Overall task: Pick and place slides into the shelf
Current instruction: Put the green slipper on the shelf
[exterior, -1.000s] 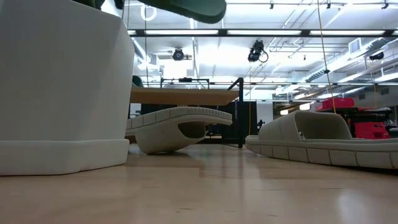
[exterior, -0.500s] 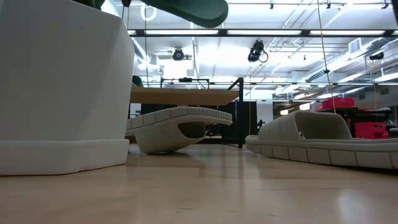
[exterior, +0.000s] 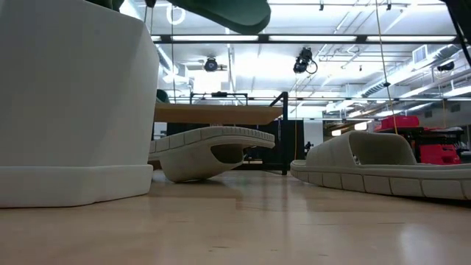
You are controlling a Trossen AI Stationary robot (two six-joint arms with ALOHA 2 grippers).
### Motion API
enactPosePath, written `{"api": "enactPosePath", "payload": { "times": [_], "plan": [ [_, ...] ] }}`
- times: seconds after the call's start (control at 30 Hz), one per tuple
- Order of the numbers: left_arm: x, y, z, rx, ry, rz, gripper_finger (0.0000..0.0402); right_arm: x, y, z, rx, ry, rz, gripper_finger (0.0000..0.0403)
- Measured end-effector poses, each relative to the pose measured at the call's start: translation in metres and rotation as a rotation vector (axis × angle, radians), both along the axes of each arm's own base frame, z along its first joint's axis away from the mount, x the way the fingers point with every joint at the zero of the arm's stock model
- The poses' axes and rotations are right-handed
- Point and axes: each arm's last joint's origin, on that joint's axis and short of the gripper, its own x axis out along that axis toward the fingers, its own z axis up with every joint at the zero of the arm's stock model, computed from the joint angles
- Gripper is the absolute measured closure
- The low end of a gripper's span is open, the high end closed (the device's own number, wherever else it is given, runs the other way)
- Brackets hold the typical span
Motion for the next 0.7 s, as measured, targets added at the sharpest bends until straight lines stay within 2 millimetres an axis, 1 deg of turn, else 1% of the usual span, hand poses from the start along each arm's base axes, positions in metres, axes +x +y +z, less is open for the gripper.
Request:
{"api": "enactPosePath", "payload": {
  "times": [0.1,0.2,0.3,0.37,0.57,0.7],
  "plan": [
    [0.002,0.001,-0.002,-0.004,0.01,-0.001,0.0359,0.004,0.001,0.001,0.066,-0.031,0.028,0.0012],
    [0.004,0.001,-0.003,-0.008,0.016,-0.007,0.0359,0.007,0.004,0.003,0.085,-0.059,0.031,0.0004],
    [0.007,0.001,-0.004,-0.006,0.022,-0.017,0.0359,0.014,0.006,-0.001,0.075,-0.052,0.033,0.0006],
    [0.008,0.0,-0.004,0.001,0.023,-0.024,0.0359,0.018,0.005,-0.006,0.066,-0.032,0.015,0.0006],
    [0.01,-0.001,-0.005,0.02,0.024,-0.039,0.0359,0.029,0.001,-0.015,0.052,-0.032,-0.011,0.0006],
    [0.011,-0.001,-0.005,0.025,0.029,-0.04,0.0359,0.038,-0.001,-0.022,0.044,-0.034,-0.016,0.0023]
  ]
}}
